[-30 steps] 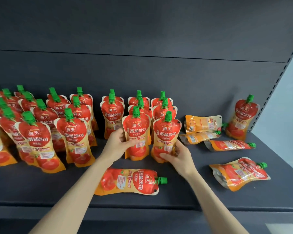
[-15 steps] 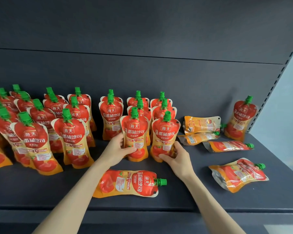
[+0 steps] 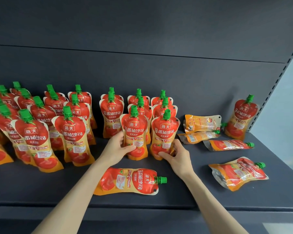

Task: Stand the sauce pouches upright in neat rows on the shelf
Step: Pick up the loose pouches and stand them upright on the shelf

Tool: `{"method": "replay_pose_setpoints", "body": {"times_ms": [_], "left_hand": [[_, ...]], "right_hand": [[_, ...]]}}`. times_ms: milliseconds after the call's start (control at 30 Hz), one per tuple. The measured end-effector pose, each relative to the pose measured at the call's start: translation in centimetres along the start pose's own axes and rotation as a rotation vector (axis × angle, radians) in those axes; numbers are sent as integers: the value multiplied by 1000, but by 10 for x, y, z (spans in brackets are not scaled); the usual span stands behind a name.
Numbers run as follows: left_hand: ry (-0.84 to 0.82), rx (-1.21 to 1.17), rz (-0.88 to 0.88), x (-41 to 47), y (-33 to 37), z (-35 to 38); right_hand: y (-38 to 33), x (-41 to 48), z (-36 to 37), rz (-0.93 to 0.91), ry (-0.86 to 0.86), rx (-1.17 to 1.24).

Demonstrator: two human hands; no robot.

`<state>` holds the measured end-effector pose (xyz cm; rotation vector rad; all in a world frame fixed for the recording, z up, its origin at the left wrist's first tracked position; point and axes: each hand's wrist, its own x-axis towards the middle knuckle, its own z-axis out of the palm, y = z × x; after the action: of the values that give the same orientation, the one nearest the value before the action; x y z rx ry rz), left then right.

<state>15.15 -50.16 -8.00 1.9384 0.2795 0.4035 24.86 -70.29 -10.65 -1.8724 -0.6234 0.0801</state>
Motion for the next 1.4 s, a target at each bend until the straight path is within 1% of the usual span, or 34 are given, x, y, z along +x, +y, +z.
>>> {"method": "replay_pose_setpoints", "body": {"times_ms": [333,533,733,867,900,933,1000,1067,1133,1200,1267,1333,1400], "left_hand": [[11,33,-19,-3,3,1],[22,95,-33,-6,4,3],[120,286,-70,-15,6,6],[314,436,-31,-42,8,10],[327,455,-8,-52,9,12],[302,475,8,-62,11,16],[176,556,-8,-78,15,24],[70,691,-43,-87,19,34],[10,793,-68,-90,25,47],[-6,853,-79,-93,31,63],[-5,887,-70,-98,37,80],[-30,897,-72,-103,45,101],[-43,898,-73,-107,52,124]], "right_hand": [[-3,-1,1,0,-17,-24],[-6,-2,1,20,-24,-38],[-7,-9,-3,30,-16,-77],[-7,-26,-17,6,75,-183],[-8,-33,-22,-6,104,-180],[-9,-40,-28,-22,129,-171],[-7,-54,-41,-65,187,-203],[-1,-63,-59,-95,262,-320],[10,-67,-79,-84,311,-490],[21,-74,-100,0,266,-653],[33,-82,-118,68,160,-753],[40,-90,-137,17,79,-737],[44,-97,-151,-33,52,-656]]}}
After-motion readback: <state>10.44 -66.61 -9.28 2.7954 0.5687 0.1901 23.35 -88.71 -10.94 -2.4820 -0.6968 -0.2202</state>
